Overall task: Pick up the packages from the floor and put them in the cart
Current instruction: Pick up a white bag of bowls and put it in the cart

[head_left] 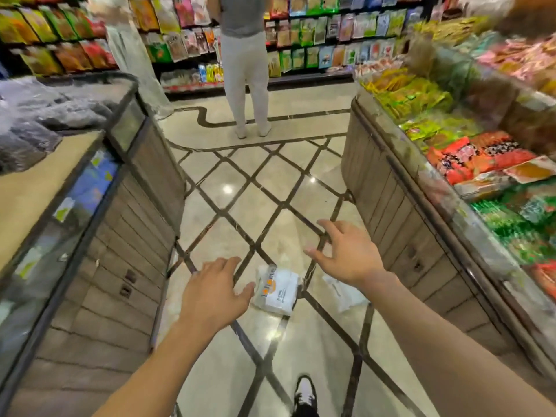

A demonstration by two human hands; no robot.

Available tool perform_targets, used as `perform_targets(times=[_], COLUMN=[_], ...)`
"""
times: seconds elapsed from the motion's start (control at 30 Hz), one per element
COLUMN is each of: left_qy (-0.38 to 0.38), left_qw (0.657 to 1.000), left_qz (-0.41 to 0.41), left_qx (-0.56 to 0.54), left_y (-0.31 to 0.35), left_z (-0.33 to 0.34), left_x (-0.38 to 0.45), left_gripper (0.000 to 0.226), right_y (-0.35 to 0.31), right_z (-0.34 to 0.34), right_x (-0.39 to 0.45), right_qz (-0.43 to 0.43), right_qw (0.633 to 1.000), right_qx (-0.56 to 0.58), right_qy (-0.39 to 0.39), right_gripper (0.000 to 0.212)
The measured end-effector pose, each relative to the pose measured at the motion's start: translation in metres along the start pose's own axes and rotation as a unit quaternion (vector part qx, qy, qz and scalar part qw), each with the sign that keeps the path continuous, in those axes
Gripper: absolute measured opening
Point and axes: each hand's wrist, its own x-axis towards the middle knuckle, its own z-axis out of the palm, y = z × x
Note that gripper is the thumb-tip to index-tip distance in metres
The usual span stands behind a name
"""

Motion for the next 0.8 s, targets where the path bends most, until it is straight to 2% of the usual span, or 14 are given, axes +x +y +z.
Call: perform_targets(times=[0.27,0.43,0.63,0.8], left_qy=[-0.090,-0.154,-0.211,-0.212], left_qw=[0.992,0.981,0.966,0.953], left_qz=[-0.074,-0.108,-0.149,-0.209], left_qx=[-0.049,-0.043,-0.032,-0.051], left_y=[-0.013,-0.035,-0.079,-0.116], left_z=[0.168,0.325,0.534,0.676], left_x=[0.134,0.186,0.227,0.260], left_gripper=[0.063,0.066,0.065,0.071], right_y=[0.072,0.118,0.165,0.188], right_z=[0.161,0.315,0.513,0.636], right_x=[0.162,0.222,0.286,0.349], right_qz=[0.049,0.069,0.079,0.061], right_qw=[0.994,0.985,0.977,0.976], right_qx=[0.014,0.026,-0.004,-0.049], right_qy=[-0.094,-0.158,-0.199,-0.205], right_gripper=[0.073,0.071,0.073,0.077])
